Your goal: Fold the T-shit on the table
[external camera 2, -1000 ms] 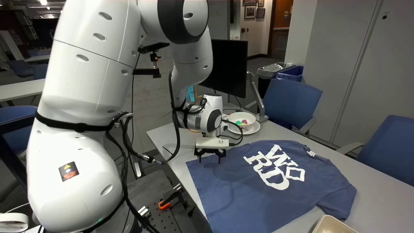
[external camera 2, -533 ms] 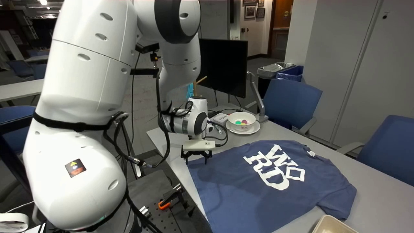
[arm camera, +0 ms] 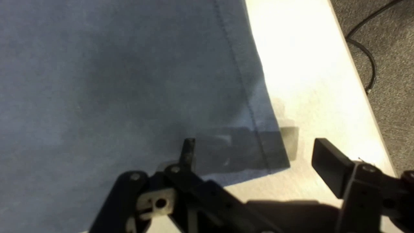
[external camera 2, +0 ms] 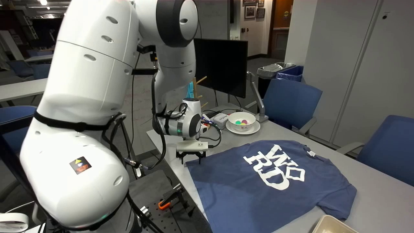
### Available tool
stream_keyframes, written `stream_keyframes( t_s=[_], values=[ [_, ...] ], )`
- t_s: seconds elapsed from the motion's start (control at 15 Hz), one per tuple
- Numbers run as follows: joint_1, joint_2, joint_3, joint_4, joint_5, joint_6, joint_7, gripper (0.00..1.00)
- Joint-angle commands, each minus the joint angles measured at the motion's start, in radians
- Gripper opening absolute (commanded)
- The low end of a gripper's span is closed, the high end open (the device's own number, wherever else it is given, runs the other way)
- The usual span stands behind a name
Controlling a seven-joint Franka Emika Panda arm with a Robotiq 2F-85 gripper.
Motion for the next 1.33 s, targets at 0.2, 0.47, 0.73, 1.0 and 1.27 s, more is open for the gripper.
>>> stream_keyframes(
  t_s=[0.2, 0.47, 0.73, 1.0, 1.27],
  values=[
    [0.068, 0.051, -0.070, 0.021, -0.011, 0.077, 0.089, 0.61],
    [0.079, 0.046, -0.086, 0.019, -0.006, 0.090, 0.113, 0.32],
    [0.046, 0.014, -0.052, -0.014, -0.001, 0.085, 0.094, 0.02],
    [0.003, -0.038, -0.010, -0.082, 0.000, 0.053, 0.058, 0.03],
    [-0.047, -0.127, 0.017, -0.156, -0.002, -0.021, 0.014, 0.03]
  ],
)
